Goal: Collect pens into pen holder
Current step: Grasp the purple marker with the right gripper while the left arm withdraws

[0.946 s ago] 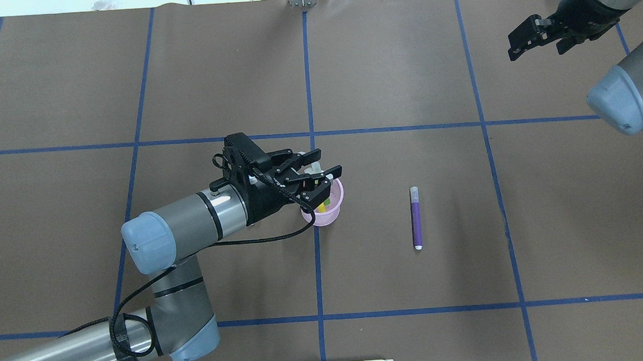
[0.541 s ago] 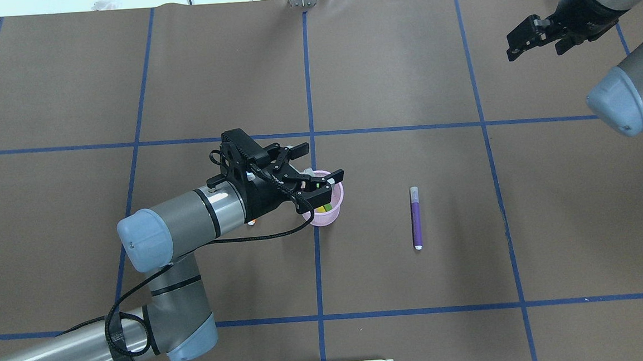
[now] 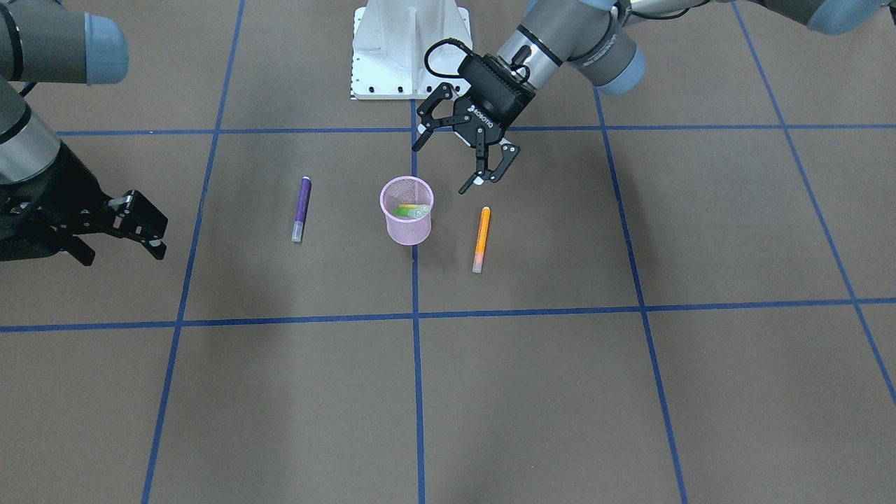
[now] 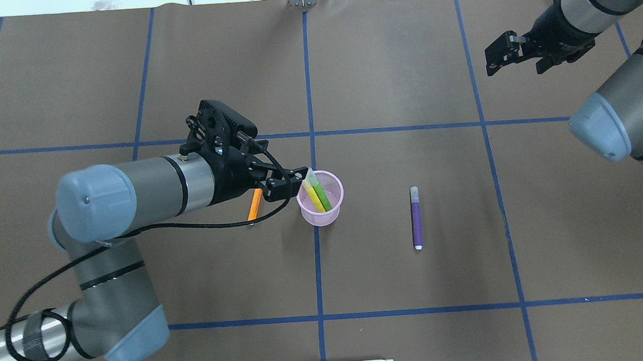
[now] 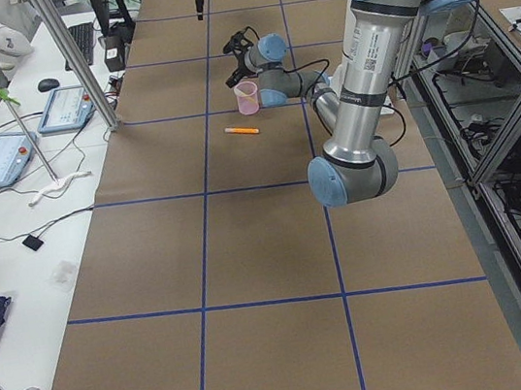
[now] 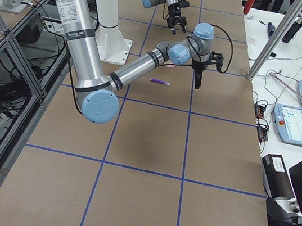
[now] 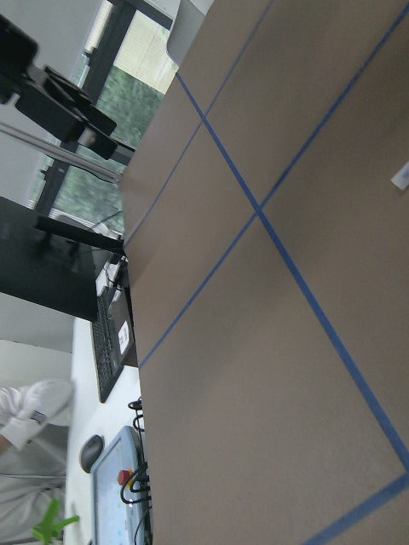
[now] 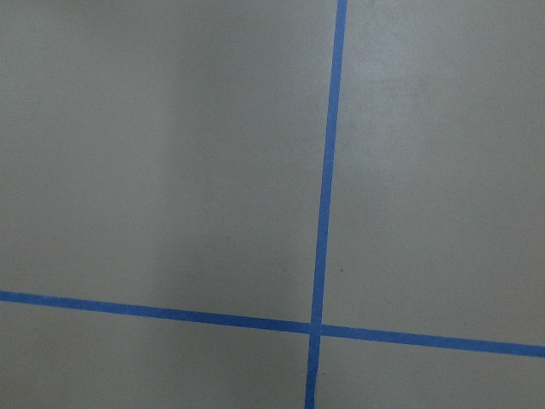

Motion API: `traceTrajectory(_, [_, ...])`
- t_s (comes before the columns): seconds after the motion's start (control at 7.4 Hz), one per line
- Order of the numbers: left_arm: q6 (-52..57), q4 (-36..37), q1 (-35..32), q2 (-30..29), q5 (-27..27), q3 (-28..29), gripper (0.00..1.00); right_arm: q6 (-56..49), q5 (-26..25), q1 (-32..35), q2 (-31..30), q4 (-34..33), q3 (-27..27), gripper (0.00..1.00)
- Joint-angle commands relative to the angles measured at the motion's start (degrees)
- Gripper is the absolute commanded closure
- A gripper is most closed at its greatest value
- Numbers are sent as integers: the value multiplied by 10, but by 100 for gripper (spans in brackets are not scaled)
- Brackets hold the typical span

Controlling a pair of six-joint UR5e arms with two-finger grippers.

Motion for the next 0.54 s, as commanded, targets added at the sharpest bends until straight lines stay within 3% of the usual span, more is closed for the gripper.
traceTrajectory(0.0, [8,303,-119,0,-171,-91,0,100,-46,-64,-4,0,27,0])
traceTrajectory(0.14, [9,344,-157,1,-220,-92,0,148,-83,-103,-5,-1,36,0])
traceTrajectory(0.41, [9,348,-175,8,-229,-91,0,247,-180,-202,-23,0,48,0])
